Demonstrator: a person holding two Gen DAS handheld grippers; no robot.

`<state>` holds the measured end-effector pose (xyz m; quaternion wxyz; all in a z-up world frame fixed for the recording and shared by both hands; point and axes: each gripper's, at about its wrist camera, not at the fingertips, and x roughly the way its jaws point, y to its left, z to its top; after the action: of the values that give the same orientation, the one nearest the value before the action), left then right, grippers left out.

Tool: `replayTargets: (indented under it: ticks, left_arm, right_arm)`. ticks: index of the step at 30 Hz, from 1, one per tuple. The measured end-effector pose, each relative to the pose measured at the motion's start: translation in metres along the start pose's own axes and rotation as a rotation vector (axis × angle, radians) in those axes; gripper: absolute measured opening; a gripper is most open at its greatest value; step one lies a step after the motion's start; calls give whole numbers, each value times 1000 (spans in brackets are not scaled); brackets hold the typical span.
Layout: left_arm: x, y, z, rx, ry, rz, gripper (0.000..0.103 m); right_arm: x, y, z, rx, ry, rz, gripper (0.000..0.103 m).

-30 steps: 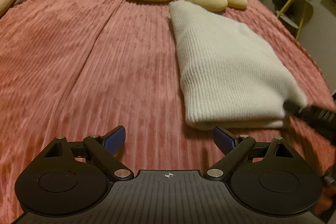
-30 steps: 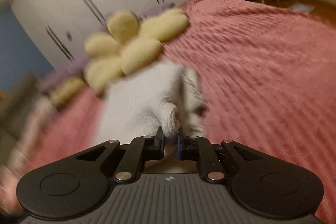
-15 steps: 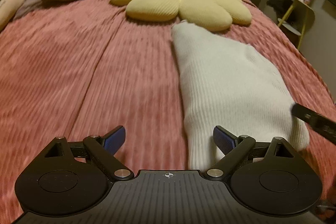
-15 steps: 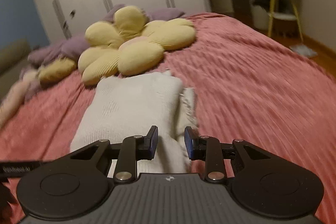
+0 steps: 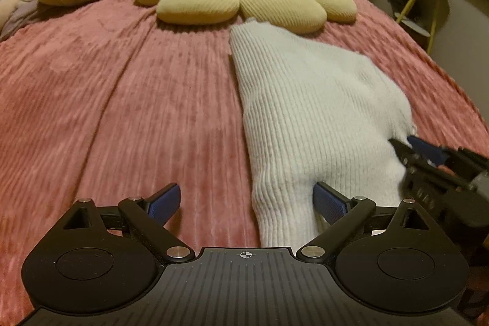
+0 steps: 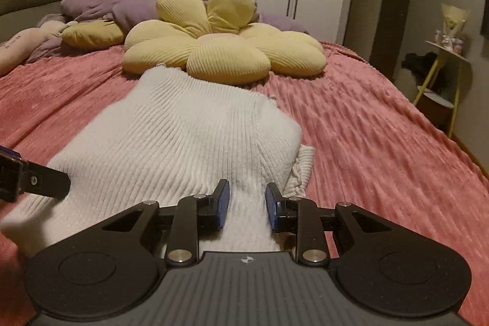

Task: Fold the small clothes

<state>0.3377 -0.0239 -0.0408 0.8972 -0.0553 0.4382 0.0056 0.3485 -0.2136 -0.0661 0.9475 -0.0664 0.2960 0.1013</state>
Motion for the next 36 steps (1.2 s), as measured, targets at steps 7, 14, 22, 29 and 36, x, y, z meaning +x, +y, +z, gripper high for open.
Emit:
replayTargets:
  ticks: [7,14,22,29,36]
  left_arm:
    - [-18,10,23,-35,-85,-13,96]
    - [26,-6,43,-3,-68,-68,97]
    - [58,3,33,-40,-66,-84,103]
    - [48,26,40,-120,-52,-174,103]
    - [42,46,35,-237,-23,-284,102]
  right_arm:
    - [-11,-23,21,141,12,85,26]
    - [16,-13,53,89,6,30,26]
    - [53,-9,33,1,43,6,27]
    - [35,-30,44,114,59,86,34]
    - [3,-57,21,203,68,108,68]
